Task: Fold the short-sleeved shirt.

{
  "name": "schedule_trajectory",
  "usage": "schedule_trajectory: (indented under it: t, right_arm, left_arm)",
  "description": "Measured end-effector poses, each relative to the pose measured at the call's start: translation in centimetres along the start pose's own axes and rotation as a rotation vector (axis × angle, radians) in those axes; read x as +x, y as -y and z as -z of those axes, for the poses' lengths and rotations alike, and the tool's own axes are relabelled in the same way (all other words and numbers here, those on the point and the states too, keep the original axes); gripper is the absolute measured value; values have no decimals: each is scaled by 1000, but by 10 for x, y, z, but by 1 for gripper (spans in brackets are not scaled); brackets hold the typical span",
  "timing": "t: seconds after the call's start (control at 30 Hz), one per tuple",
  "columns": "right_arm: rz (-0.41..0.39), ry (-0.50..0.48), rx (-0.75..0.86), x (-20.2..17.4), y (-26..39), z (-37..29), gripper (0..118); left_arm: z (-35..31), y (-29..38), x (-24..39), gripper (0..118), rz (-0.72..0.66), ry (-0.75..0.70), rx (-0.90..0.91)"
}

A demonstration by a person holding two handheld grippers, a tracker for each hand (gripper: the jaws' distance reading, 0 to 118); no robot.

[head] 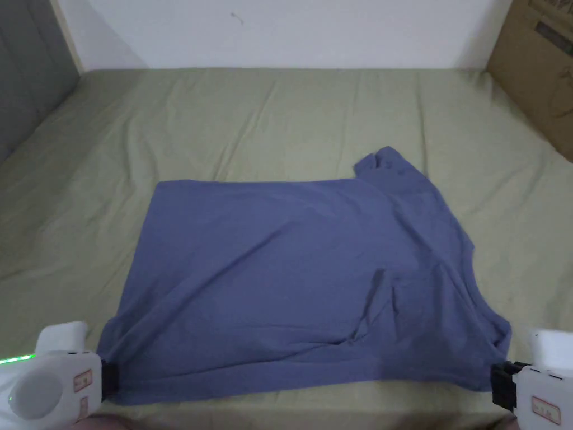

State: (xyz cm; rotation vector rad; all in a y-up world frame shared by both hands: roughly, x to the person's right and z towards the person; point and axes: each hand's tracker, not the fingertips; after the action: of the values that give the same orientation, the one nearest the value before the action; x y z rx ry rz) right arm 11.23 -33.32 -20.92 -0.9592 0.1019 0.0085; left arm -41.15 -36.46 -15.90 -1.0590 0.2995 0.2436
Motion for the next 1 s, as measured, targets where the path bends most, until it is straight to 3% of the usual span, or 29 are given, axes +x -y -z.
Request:
schedule_trajectory:
  t: [0.03,0.07,0.13,0.17,0.23,0.3,0.33,0.37,0.4,0.53,0.63,0.77,1.0]
  right_arm:
    - [-3,2,7,2,-2,-1,3]
    - [-5,4,6,7,-6,2,16]
    - [-3,6,-4,13,-11,10,73]
    - [6,-12,6,16,-12,13,75]
    - [14,-28,-29,21,-18,26,75]
    - [-67,3,-74,20,-16,42,67]
    - [-88,21,-89,20,-14,49,27]
    - [-76,6,-110,23,-13,56,3]
    - [-13,-49,-153,26,-14,59,3]
    - [-80,-16,-93,26,-22,40,3]
    - [13,-71,-55,31,-35,26,3]
    - [47,-78,-6,32,-69,16,3]
    - [80,-48,3,29,-158,69,3]
  left_arm:
    - [-2,1,2,8,18,-6,3]
    - [-4,2,4,8,33,-20,9]
    - [-6,2,5,8,40,-21,6]
    - [-6,2,4,8,36,-22,7]
    - [-6,2,1,8,17,-12,2]
    - [-7,2,0,8,0,-8,-4]
    - [-7,2,0,8,-1,-6,-5]
    - [-7,3,1,8,1,-8,-9]
    - [-4,1,-1,8,11,-13,-8]
    - [-10,-3,1,8,38,-26,-12]
    - [-19,-13,2,8,34,-31,-15]
    - [-37,-44,8,8,33,-46,16]
    - [-7,-139,41,8,120,-53,29]
